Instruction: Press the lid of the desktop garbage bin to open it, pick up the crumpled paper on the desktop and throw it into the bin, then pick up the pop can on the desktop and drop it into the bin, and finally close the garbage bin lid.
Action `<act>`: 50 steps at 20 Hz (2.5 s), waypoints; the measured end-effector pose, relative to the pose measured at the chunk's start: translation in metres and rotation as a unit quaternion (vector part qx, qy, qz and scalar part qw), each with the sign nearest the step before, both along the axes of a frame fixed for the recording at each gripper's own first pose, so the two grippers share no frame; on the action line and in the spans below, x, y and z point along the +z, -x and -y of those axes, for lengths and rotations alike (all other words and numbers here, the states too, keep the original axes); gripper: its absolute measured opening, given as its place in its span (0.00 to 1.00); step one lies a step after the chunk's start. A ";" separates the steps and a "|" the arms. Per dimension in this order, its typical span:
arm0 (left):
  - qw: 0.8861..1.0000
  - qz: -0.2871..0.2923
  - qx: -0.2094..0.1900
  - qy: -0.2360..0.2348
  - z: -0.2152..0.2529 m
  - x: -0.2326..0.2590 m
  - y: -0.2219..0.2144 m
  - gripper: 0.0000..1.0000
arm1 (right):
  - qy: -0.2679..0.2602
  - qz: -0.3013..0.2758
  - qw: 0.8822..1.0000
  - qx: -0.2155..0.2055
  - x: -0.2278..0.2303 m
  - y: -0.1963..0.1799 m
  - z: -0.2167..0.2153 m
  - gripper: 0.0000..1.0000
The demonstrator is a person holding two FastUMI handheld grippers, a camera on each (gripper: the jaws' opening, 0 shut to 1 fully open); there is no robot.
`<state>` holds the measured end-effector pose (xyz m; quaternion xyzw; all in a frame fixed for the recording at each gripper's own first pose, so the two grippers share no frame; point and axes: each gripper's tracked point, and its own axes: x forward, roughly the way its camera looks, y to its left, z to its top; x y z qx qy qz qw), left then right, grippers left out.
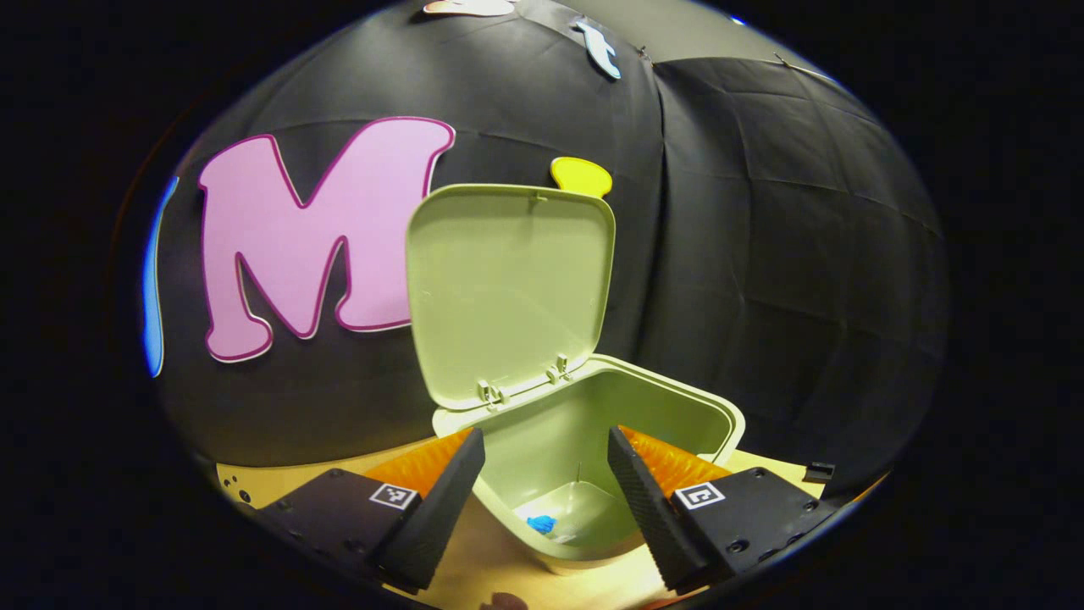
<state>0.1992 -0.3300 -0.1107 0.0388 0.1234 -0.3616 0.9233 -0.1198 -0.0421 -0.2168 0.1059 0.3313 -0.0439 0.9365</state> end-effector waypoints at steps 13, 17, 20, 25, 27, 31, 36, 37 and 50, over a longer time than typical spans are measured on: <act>0.991 0.015 0.127 0.037 -0.154 0.031 0.069 0.96 | -0.040 -0.076 0.988 0.128 -0.076 -0.001 -0.058 0.89; 0.985 -0.003 0.168 0.046 -0.197 0.020 0.098 0.96 | -0.046 -0.101 0.983 0.146 -0.103 -0.001 -0.072 0.89; 0.980 -0.013 0.193 0.044 -0.226 0.012 0.116 0.96 | -0.039 -0.121 0.980 0.154 -0.122 0.003 -0.077 0.89; 0.973 -0.018 0.227 0.033 -0.264 0.000 0.131 0.96 | -0.032 -0.152 0.976 0.154 -0.151 0.012 -0.081 0.89; 0.972 -0.019 0.232 0.030 -0.273 -0.004 0.136 0.96 | -0.025 -0.165 0.974 0.151 -0.159 0.015 -0.082 0.89; 0.972 -0.020 0.232 0.027 -0.287 -0.008 0.136 0.96 | -0.026 -0.177 0.975 0.130 -0.166 0.016 -0.082 0.89; 0.975 -0.021 0.218 0.028 -0.297 -0.011 0.136 0.96 | -0.015 -0.170 0.979 0.111 -0.155 0.011 -0.078 0.83; 0.976 -0.023 0.215 0.028 -0.298 -0.015 0.136 0.96 | -0.011 -0.167 0.980 0.108 -0.150 0.010 -0.077 0.83; 0.980 -0.025 0.195 0.034 -0.326 -0.032 0.132 0.96 | -0.014 -0.101 0.993 0.059 -0.010 -0.044 -0.051 0.82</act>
